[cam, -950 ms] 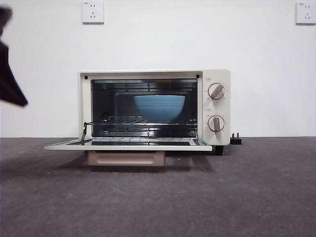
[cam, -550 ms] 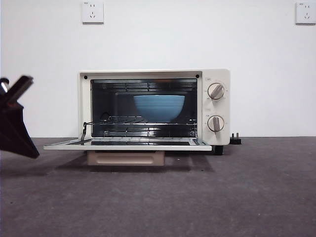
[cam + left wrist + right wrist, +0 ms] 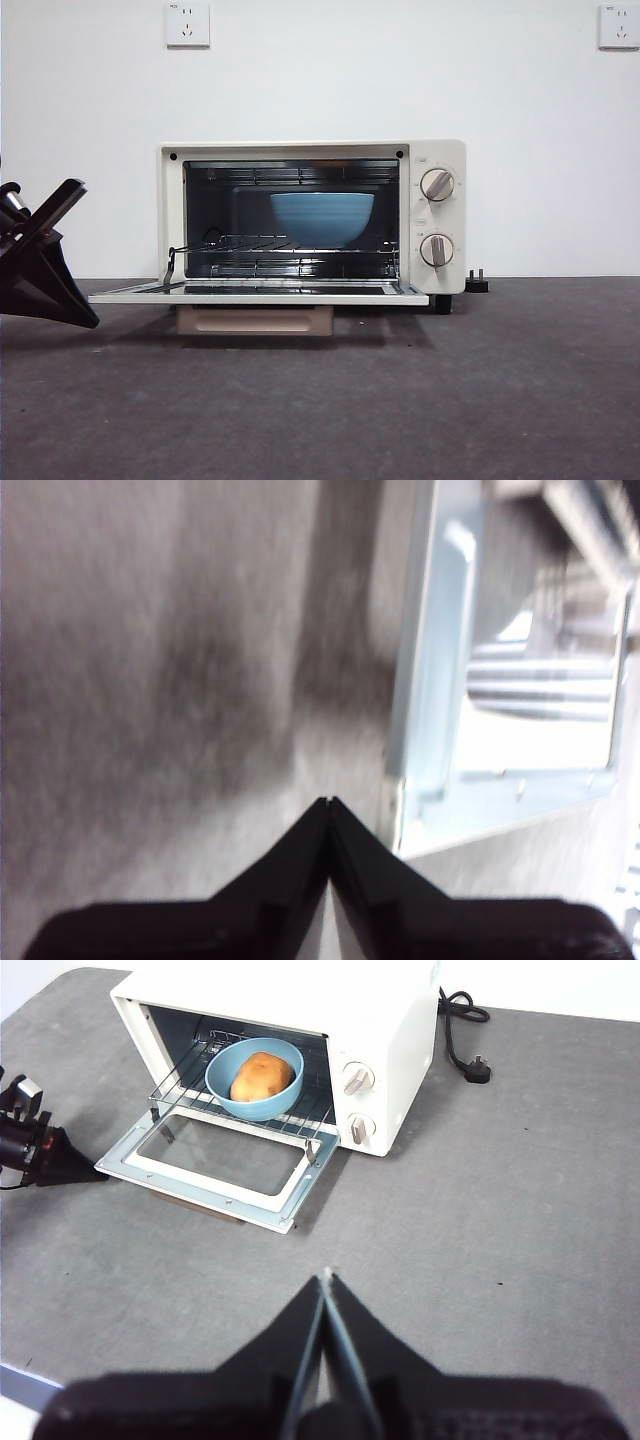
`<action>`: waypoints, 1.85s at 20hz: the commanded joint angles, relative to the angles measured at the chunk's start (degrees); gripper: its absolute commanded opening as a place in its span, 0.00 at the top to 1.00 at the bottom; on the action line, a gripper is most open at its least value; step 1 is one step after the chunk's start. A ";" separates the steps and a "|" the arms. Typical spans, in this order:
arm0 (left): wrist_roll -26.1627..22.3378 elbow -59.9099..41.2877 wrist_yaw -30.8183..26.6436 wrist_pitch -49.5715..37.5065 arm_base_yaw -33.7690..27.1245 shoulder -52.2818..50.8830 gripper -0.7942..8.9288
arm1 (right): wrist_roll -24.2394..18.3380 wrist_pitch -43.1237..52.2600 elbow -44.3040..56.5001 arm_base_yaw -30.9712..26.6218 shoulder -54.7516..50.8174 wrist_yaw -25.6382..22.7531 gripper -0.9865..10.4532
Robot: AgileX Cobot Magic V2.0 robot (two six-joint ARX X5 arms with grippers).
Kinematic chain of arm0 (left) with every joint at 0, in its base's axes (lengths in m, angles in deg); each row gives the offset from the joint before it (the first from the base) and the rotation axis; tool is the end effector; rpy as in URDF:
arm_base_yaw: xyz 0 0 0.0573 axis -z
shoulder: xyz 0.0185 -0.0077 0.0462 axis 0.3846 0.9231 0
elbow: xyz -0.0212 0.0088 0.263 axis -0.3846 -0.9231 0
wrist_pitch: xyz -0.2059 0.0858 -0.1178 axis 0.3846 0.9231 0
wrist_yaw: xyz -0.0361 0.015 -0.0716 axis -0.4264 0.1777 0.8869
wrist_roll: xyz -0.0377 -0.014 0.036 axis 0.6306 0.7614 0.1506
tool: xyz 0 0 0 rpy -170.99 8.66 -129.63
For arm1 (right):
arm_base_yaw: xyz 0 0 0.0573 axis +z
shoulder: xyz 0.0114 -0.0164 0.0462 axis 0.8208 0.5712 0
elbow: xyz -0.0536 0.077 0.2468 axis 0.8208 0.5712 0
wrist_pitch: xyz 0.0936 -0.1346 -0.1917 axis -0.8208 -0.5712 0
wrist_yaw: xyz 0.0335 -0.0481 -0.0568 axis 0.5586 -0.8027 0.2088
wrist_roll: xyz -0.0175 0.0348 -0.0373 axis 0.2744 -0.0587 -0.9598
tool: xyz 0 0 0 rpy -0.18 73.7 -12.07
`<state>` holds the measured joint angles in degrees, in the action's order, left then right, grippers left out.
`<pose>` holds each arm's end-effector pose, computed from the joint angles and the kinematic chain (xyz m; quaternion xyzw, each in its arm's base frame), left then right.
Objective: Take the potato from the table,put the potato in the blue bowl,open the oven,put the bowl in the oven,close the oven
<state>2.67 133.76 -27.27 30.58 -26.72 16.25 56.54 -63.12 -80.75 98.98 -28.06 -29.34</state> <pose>0.3164 0.0025 0.1382 -0.3526 0.5367 -0.1951 0.7413 0.0282 0.0143 0.4433 -0.0244 0.2627 0.1807 0.9475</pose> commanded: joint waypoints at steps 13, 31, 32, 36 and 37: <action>4.94 0.13 7.63 -3.06 0.00 0.42 0.93 | 1.07 -0.94 0.52 0.00 -0.15 -3.17 0.92; 8.48 20.72 10.12 2.78 0.61 0.42 0.93 | 2.14 -0.94 0.52 0.00 -0.15 -3.19 0.92; 8.76 21.53 9.81 2.43 0.66 0.42 0.93 | 2.14 -0.94 0.52 0.00 -0.15 -3.21 0.92; 12.22 24.57 8.76 -0.33 0.76 0.42 0.93 | 2.12 -0.94 0.52 0.00 -0.15 -4.48 0.92; 13.44 25.27 8.76 -1.40 0.76 0.42 0.93 | 2.12 -0.94 0.52 0.00 -0.15 -4.48 0.92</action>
<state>14.50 158.96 -18.50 29.73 -26.19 16.44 58.18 -63.12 -80.73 98.98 -28.06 -33.60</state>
